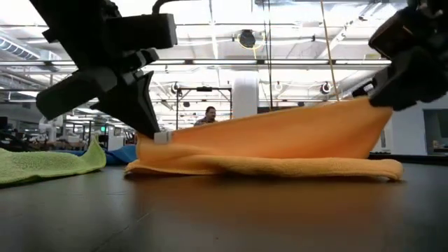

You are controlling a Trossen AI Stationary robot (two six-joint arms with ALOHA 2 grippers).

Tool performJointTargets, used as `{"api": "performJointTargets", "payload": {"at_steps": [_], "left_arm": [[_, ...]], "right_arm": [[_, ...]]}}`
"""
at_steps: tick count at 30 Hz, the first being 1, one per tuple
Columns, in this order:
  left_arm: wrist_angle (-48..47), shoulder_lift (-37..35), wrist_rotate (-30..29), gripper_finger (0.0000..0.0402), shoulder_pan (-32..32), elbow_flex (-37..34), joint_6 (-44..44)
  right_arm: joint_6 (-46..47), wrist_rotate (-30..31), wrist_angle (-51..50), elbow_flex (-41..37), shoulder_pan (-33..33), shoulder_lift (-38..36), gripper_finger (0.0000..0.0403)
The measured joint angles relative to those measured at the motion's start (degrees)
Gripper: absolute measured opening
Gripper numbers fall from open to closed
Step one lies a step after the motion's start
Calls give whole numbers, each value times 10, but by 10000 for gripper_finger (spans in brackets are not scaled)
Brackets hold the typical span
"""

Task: Fold microfiber towels
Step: Fold the orange microfiber cloth

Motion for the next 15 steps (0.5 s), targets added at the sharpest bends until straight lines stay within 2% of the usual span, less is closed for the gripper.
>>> {"api": "performJointTargets", "payload": {"at_steps": [6,12,15], "left_arm": [[-8,-15,-12,0,-1,1,6],[-15,-49,-46,0,-4,2,22],[-5,-63,-57,0,-7,2,33]], "right_arm": [[9,-46,17,-6,0,0,22],[-4,-89,78,-6,0,0,78],[-4,-90,85,-6,0,0,107]]}}
